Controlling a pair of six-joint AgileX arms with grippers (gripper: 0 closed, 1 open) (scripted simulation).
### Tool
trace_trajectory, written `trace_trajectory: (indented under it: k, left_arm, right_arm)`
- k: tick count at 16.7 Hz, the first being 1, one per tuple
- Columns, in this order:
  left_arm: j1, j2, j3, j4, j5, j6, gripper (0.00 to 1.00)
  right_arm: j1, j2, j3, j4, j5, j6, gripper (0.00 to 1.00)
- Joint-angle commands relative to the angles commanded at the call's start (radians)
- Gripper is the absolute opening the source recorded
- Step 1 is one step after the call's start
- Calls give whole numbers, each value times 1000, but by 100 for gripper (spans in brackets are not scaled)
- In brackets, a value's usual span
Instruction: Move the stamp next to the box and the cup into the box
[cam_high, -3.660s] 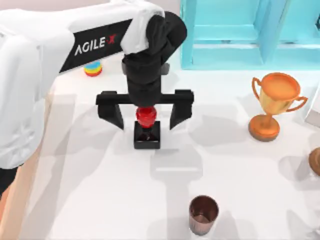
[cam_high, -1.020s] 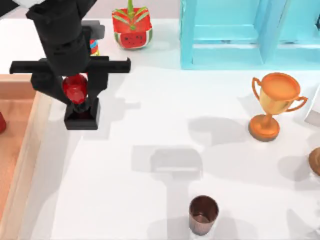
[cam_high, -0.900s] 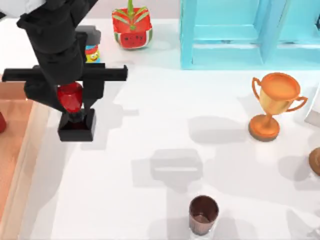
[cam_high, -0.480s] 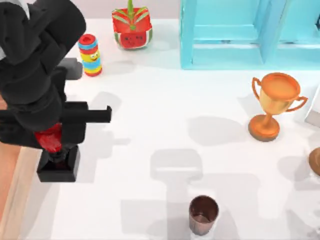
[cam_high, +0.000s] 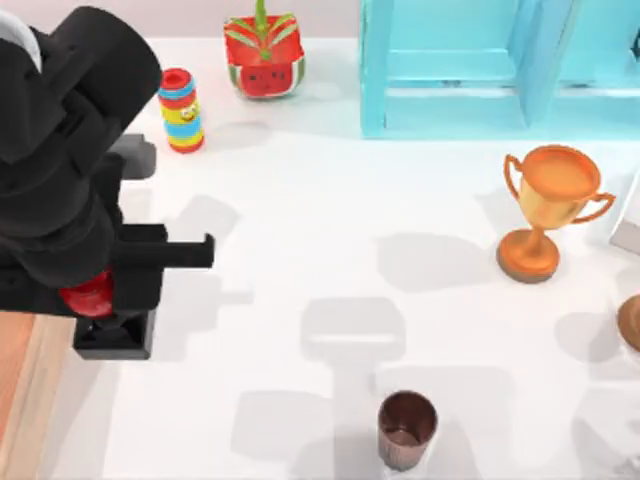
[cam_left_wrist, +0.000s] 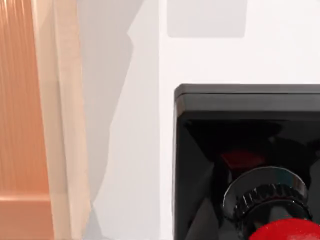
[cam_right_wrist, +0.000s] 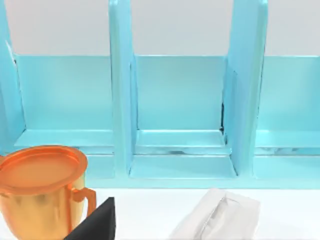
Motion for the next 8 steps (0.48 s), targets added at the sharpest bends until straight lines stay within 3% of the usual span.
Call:
trace_trajectory:
  k: [8]
  left_arm:
    - [9, 29, -191, 226, 1, 9, 0]
  right_arm:
    - [0, 0, 0, 0, 0, 0, 100]
